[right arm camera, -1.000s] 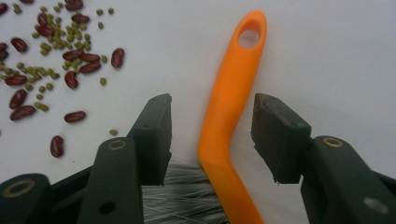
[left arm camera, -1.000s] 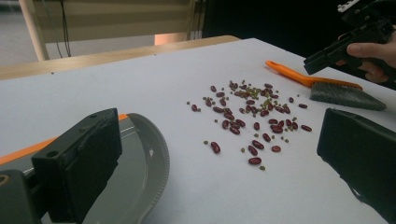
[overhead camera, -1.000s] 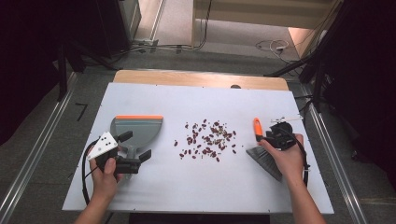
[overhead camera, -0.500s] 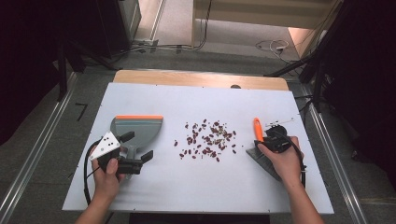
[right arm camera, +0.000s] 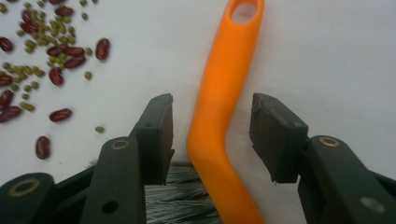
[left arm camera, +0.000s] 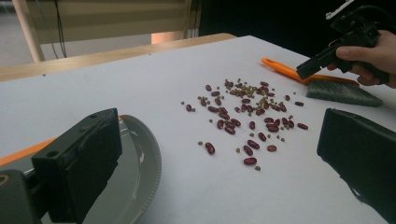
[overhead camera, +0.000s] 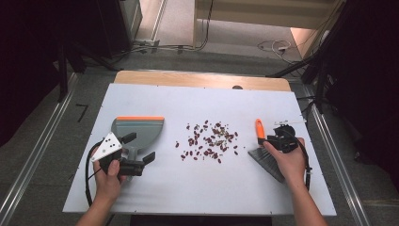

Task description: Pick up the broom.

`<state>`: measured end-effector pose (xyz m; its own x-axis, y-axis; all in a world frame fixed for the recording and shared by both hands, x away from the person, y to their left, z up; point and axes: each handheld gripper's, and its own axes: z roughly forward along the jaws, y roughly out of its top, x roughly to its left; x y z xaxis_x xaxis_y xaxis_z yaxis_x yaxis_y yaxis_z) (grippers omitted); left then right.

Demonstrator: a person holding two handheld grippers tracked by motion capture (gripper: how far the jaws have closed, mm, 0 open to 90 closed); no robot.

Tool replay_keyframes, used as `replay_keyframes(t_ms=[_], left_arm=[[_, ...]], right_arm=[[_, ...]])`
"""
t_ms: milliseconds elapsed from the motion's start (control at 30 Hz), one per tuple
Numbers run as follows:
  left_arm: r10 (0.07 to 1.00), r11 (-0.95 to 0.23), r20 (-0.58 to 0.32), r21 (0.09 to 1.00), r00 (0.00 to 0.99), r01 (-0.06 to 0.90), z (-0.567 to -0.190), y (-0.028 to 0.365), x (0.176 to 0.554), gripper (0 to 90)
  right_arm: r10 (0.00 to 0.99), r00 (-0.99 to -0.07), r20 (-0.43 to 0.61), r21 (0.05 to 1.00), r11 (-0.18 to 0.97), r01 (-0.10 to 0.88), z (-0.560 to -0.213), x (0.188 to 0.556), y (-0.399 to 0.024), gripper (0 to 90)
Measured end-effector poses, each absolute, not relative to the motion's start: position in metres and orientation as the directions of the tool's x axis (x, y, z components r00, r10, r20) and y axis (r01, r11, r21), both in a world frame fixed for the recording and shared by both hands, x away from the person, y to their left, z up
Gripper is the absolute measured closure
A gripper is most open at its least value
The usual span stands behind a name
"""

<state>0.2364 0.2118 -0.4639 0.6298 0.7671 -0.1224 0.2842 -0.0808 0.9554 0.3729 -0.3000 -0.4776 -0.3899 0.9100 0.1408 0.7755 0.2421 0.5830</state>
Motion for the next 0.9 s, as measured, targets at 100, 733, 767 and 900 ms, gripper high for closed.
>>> replay_keyframes(t_ms=[100,733,767,900], left_arm=[[0.767,-0.081,-0.124,0.955,0.630,0.286,-0.464,0.212,0.237,0.7],[0.761,-0.078,-0.122,0.958,0.637,0.277,-0.460,0.204,0.234,0.7],[0.759,-0.080,-0.120,0.958,0.640,0.275,-0.460,0.203,0.234,0.7],[0.755,-0.079,-0.115,0.961,0.646,0.264,-0.455,0.199,0.233,0.7]], right_arm=[[0.912,-0.392,0.123,0.620,0.238,0.748,-0.472,0.370,-0.299,48.5],[0.921,-0.389,-0.001,0.576,0.319,0.753,-0.487,0.367,-0.288,66.4],[0.922,-0.388,-0.015,0.588,0.322,0.742,-0.488,0.366,-0.288,66.3],[0.923,-0.383,-0.026,0.653,0.306,0.693,-0.486,0.360,-0.289,66.6]])
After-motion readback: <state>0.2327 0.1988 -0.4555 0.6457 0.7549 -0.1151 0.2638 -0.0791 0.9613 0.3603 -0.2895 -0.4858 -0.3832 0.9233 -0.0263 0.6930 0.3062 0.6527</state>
